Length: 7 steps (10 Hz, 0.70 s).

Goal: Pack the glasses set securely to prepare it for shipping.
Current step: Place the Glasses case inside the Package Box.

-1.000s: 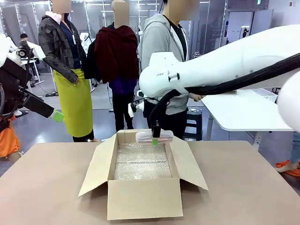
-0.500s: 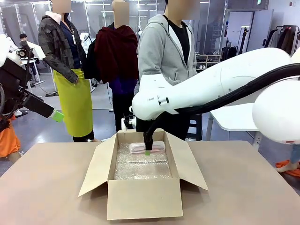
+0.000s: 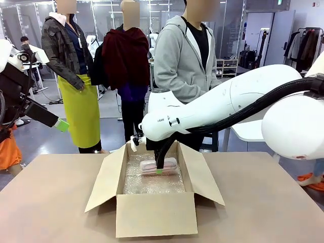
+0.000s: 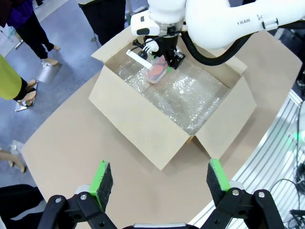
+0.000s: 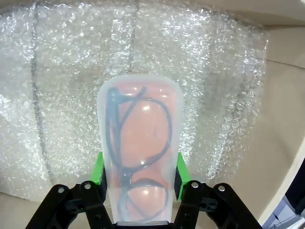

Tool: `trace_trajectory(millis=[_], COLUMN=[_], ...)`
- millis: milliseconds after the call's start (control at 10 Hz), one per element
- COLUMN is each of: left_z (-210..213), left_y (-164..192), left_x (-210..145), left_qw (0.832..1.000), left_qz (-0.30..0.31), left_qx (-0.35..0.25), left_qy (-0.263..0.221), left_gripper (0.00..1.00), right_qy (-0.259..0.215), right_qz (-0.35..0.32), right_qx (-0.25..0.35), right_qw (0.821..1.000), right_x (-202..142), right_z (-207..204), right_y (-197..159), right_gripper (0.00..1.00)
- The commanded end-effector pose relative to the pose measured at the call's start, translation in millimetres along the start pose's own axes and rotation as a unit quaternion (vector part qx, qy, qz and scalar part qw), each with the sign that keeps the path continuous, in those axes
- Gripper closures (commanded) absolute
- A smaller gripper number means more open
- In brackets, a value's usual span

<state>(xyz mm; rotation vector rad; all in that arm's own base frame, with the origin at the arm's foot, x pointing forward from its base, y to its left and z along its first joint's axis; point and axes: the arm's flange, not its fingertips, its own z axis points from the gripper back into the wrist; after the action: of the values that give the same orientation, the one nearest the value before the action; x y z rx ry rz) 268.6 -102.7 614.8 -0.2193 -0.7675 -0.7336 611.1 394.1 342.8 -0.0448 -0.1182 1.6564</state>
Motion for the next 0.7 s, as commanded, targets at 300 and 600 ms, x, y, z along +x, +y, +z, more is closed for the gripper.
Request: trace_trajectory(millis=[300,600], left_z=[1,1], left_y=[1,1], left_x=[0,0], left_qw=[1.0,1.0], left_qz=[-0.002,-0.002], left_qx=[-0.001,-0.001], left_qy=[-0.002,-0.002], left_gripper=[0.0,0.0], right_qy=[-0.006,0.001], right_qz=[-0.025,-0.031], right_qx=[-0.008,-0.02], right_qw=[1.0,0.999], right_x=[4,0], right_z=[8,15], right_y=[-1,-2], right_gripper=[0.0,0.0])
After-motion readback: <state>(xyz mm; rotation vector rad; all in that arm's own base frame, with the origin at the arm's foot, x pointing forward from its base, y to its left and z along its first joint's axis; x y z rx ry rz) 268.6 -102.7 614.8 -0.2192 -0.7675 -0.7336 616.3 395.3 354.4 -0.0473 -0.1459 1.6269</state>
